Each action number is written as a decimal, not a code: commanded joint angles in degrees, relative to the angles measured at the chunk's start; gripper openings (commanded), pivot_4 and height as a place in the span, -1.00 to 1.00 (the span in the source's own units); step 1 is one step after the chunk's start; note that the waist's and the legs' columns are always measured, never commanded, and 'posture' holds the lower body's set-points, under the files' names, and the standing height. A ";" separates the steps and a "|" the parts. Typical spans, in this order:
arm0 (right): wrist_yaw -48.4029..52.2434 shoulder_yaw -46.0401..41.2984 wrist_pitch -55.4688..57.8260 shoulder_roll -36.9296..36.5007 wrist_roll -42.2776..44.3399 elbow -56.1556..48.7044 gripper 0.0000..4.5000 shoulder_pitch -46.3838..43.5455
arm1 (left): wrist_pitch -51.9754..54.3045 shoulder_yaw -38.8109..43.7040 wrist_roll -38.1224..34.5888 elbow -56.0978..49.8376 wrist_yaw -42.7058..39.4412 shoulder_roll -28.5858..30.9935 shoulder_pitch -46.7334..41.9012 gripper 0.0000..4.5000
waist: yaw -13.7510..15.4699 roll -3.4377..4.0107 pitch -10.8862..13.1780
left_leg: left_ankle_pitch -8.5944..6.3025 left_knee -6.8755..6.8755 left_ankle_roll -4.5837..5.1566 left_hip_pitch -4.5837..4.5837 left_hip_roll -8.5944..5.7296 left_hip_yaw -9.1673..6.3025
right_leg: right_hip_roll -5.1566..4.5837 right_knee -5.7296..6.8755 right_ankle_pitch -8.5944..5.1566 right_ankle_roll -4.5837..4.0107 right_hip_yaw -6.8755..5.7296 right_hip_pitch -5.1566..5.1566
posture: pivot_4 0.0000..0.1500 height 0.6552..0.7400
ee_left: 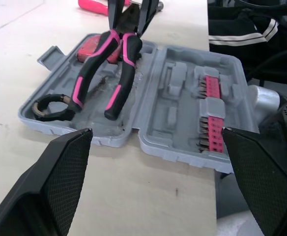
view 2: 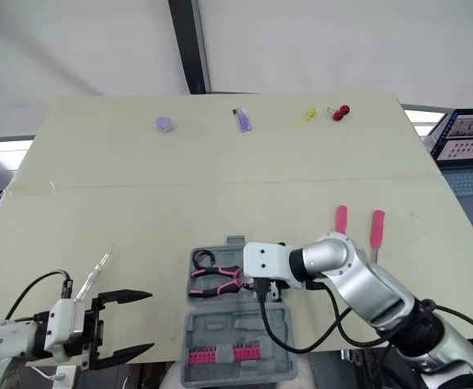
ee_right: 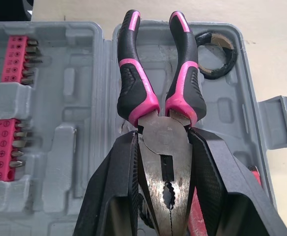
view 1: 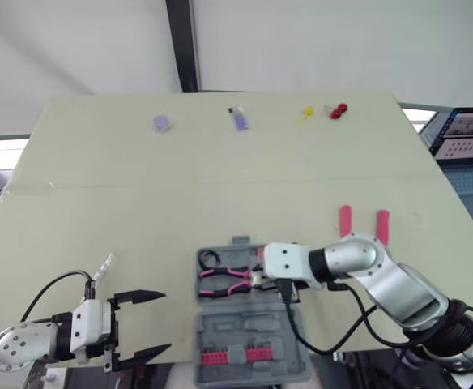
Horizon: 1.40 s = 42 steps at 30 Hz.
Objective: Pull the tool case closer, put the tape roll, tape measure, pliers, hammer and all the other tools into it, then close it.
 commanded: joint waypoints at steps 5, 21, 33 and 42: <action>0.30 1.73 -0.20 0.36 -1.75 -0.97 -0.56 -1.79 | 1.04 -0.06 -1.28 -3.49 3.82 -1.42 0.90 1.00 | -0.04 -0.01 -0.01 | 0.00 0.01 0.00 0.00 0.00 -0.02 | 0.00 0.00 0.00 0.00 0.00 0.02 | 1.00 1.00; 0.01 4.18 -1.06 1.98 -4.53 1.52 -0.56 -3.01 | 0.44 -0.72 0.08 -2.79 5.98 -1.44 1.31 1.00 | -0.02 -0.01 -0.01 | 0.00 0.01 0.00 0.01 0.00 -0.02 | 0.00 0.00 0.00 0.00 -0.01 0.01 | 1.00 1.00; 0.24 4.92 -1.48 2.60 -5.77 2.14 -0.56 -2.77 | 0.64 -1.49 0.78 -2.26 6.64 -0.94 0.56 1.00 | -0.04 -0.01 -0.01 | 0.00 0.00 0.00 0.01 0.00 -0.01 | 0.01 0.00 0.00 0.00 -0.01 0.01 | 1.00 1.00; -0.10 5.55 -2.21 2.97 -6.32 2.86 -0.56 -2.38 | 0.74 -1.66 1.05 -2.03 6.83 -0.83 0.33 1.00 | -0.04 -0.01 -0.01 | 0.00 0.00 0.00 0.01 0.00 -0.02 | 0.00 0.00 0.00 0.00 -0.01 0.01 | 1.00 1.00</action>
